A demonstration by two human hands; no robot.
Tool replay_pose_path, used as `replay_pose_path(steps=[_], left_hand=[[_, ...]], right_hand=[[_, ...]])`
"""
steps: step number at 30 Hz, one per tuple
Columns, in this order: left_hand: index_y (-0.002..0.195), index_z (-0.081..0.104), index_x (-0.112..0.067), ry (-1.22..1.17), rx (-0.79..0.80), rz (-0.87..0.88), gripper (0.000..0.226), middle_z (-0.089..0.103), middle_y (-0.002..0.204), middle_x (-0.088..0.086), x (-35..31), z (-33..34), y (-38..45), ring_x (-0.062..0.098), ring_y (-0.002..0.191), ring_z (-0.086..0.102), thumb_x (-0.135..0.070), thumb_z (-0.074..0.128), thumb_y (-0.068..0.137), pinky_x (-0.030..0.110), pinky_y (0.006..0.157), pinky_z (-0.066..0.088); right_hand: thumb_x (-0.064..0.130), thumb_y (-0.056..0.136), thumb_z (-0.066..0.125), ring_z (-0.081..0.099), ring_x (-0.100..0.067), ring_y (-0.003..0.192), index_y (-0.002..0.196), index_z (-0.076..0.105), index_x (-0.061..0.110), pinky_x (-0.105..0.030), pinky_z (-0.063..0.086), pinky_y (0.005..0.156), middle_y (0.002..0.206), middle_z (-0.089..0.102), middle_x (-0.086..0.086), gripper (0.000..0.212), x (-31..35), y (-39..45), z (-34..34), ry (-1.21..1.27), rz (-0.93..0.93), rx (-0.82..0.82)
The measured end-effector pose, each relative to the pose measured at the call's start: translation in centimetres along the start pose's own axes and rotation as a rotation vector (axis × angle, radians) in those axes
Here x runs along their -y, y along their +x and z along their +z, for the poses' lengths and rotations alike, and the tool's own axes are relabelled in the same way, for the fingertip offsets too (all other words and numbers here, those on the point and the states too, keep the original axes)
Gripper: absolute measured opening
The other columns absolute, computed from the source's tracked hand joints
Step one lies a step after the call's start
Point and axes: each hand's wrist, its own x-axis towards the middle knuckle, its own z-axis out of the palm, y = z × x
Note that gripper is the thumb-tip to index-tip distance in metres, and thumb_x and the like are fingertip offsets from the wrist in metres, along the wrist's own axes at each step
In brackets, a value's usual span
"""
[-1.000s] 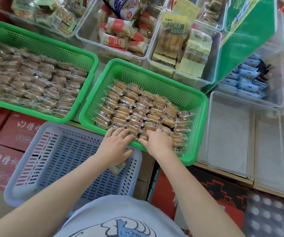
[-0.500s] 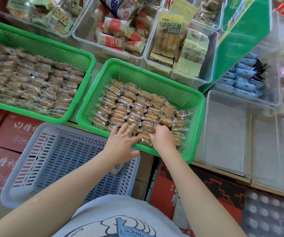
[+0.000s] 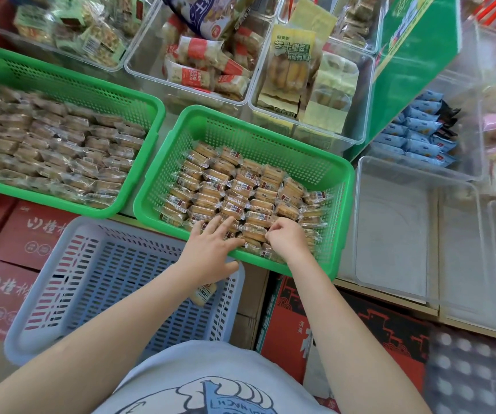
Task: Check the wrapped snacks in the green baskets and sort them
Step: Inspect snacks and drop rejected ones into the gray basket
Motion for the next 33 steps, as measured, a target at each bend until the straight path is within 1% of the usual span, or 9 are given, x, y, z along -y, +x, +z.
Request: replay_pose_path(steps=[3, 10, 13, 16, 18, 20, 23, 27, 33], left_hand=[[0.152, 0.032, -0.048, -0.005, 0.014, -0.005, 0.057, -0.006, 0.171, 0.001, -0.1, -0.3, 0.1, 0.026, 0.157, -0.006, -0.056, 0.044, 0.097, 0.057, 0.123, -0.001], [0.153, 0.032, -0.047, -0.017, 0.045, -0.015, 0.058, -0.001, 0.171, 0.004, -0.3, -0.8, 0.3, 0.027, 0.157, -0.006, -0.056, 0.046, 0.096, 0.056, 0.123, -0.002], [0.154, 0.031, -0.047, -0.093, 0.048, -0.005, 0.063, 0.002, 0.171, 0.003, 0.1, -1.2, -0.1, 0.025, 0.157, -0.005, -0.059, 0.05, 0.094, 0.054, 0.123, -0.002], [0.154, 0.038, -0.035, -0.417, -0.045, -0.021, 0.071, 0.023, 0.167, 0.0, 0.1, -2.0, -1.5, 0.02, 0.155, 0.013, -0.058, 0.062, 0.091, 0.047, 0.124, 0.011], [0.15, 0.046, -0.03, -0.83, -0.112, -0.061, 0.07, 0.044, 0.154, -0.007, -0.5, -3.1, -3.0, 0.014, 0.144, 0.037, -0.053, 0.07, 0.088, 0.041, 0.118, 0.03], [0.136, 0.056, -0.034, -1.297, -0.129, -0.065, 0.062, 0.06, 0.137, -0.012, -1.6, -4.2, -4.7, 0.011, 0.128, 0.055, -0.052, 0.074, 0.08, 0.038, 0.109, 0.045], [0.122, 0.065, -0.027, -1.766, -0.152, -0.043, 0.041, 0.073, 0.117, 0.0, -2.8, -5.0, -6.4, 0.02, 0.108, 0.07, -0.038, 0.071, 0.083, 0.04, 0.089, 0.059], [0.121, 0.067, -0.016, -1.889, -0.123, -0.057, 0.038, 0.075, 0.102, 0.007, -3.4, -5.3, -8.3, 0.017, 0.082, 0.07, -0.03, 0.069, 0.085, 0.025, 0.056, 0.056], [0.114, 0.07, -0.015, -1.98, -0.085, 0.018, 0.035, 0.073, 0.102, 0.013, -3.8, -5.1, -10.6, 0.023, 0.08, 0.063, -0.026, 0.07, 0.082, 0.022, 0.05, 0.05]], right_hand=[[0.001, 0.093, 0.054, 0.064, -0.027, 0.086, 0.081, 0.052, 0.012, -0.045, 0.056, 0.076, 0.096, 0.066, -0.005, 0.016, -0.9, -0.4, -0.5, 0.135, 0.021, -0.05], [0.008, 0.096, 0.06, 0.05, -0.016, 0.069, 0.083, 0.059, 0.005, -0.025, 0.032, 0.055, 0.081, 0.058, -0.003, 0.013, -1.8, -3.3, -0.1, -0.05, -0.448, -0.285], [0.009, 0.098, 0.058, 0.049, -0.012, 0.061, 0.086, 0.056, 0.01, -0.022, 0.035, 0.053, 0.073, 0.057, 0.001, 0.012, -1.6, -4.8, -0.6, 0.144, -0.49, -0.347], [0.012, 0.1, 0.055, 0.061, -0.017, 0.068, 0.088, 0.053, 0.017, -0.023, 0.048, 0.058, 0.082, 0.061, -0.001, 0.013, -1.0, -6.8, -2.6, 0.441, -0.404, -0.357], [0.011, 0.102, 0.053, 0.07, -0.023, 0.081, 0.091, 0.053, 0.014, -0.027, 0.057, 0.069, 0.09, 0.065, -0.004, 0.011, -0.7, -8.0, -4.1, 0.613, -0.336, -0.301], [0.006, 0.104, 0.048, 0.073, -0.03, 0.087, 0.096, 0.051, 0.007, -0.035, 0.06, 0.075, 0.095, 0.069, -0.012, 0.009, -0.2, -9.2, -4.9, 0.838, -0.281, -0.135], [0.002, 0.104, 0.042, 0.073, -0.034, 0.084, 0.096, 0.049, 0.005, -0.041, 0.06, 0.076, 0.093, 0.074, -0.021, 0.011, 0.2, -11.0, -5.0, 0.994, -0.216, 0.105], [0.02, 0.105, 0.048, 0.07, -0.024, 0.077, 0.103, 0.055, 0.008, -0.037, 0.053, 0.063, 0.097, 0.072, -0.014, 0.014, -0.2, -12.7, -4.6, 0.777, -0.265, 0.143], [0.025, 0.102, 0.054, 0.036, -0.012, 0.049, 0.093, 0.052, 0.002, -0.024, 0.028, 0.045, 0.062, 0.054, -0.002, 0.025, -0.7, -14.8, -4.2, 0.773, -0.429, 0.088]])
